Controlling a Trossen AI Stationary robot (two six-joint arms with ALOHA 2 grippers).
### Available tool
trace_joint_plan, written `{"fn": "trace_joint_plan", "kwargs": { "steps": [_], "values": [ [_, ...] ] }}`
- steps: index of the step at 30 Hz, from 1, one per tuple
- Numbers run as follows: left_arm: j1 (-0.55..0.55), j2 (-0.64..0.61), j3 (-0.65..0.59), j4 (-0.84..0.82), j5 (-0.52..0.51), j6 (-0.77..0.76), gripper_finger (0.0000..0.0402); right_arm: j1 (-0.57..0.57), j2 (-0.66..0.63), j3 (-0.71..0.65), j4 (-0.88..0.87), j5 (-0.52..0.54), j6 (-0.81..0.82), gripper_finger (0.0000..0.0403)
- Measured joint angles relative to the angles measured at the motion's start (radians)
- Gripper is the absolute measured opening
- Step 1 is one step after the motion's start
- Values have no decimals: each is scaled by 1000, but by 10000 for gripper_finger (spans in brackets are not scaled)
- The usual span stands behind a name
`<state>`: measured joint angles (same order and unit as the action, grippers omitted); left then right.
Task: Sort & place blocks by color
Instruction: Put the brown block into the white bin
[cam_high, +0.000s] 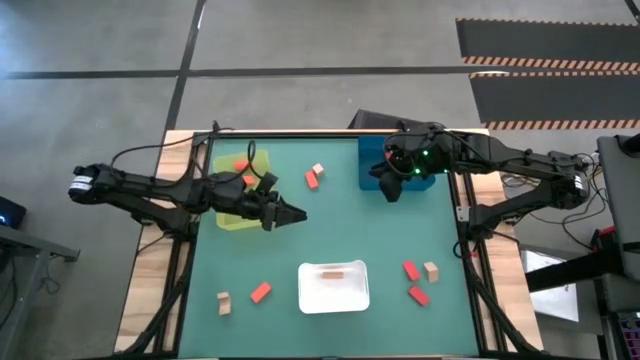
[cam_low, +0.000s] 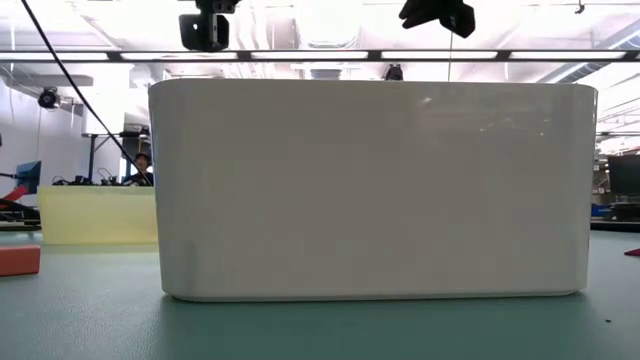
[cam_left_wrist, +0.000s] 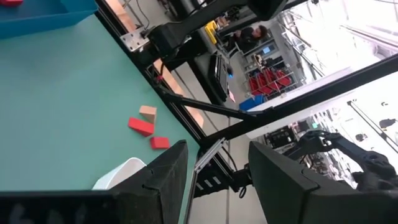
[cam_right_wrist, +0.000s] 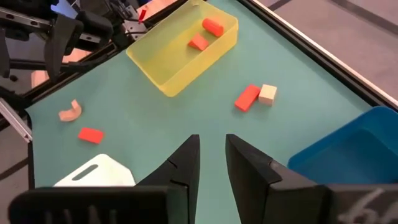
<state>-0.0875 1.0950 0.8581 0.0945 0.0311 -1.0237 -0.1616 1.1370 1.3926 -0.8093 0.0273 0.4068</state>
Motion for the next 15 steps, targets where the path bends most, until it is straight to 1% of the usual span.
{"fn": "trace_joint_plan", "kwargs": {
  "steps": [3, 7, 10, 15],
  "values": [
    [-1, 0, 0, 0, 0, -3, 155, 0, 0, 0, 0, 0, -7, 66],
    [-4, 0, 0, -24, 5, -47, 155, 0, 0, 0, 0, 0, -14, 66],
    [-19, 0, 0, -92, 42, -101, 148, 0, 0, 0, 0, 0, -15, 66],
    [-75, 0, 0, -262, 101, -211, 118, 0, 0, 0, 0, 0, -20, 66]
  ]
}}
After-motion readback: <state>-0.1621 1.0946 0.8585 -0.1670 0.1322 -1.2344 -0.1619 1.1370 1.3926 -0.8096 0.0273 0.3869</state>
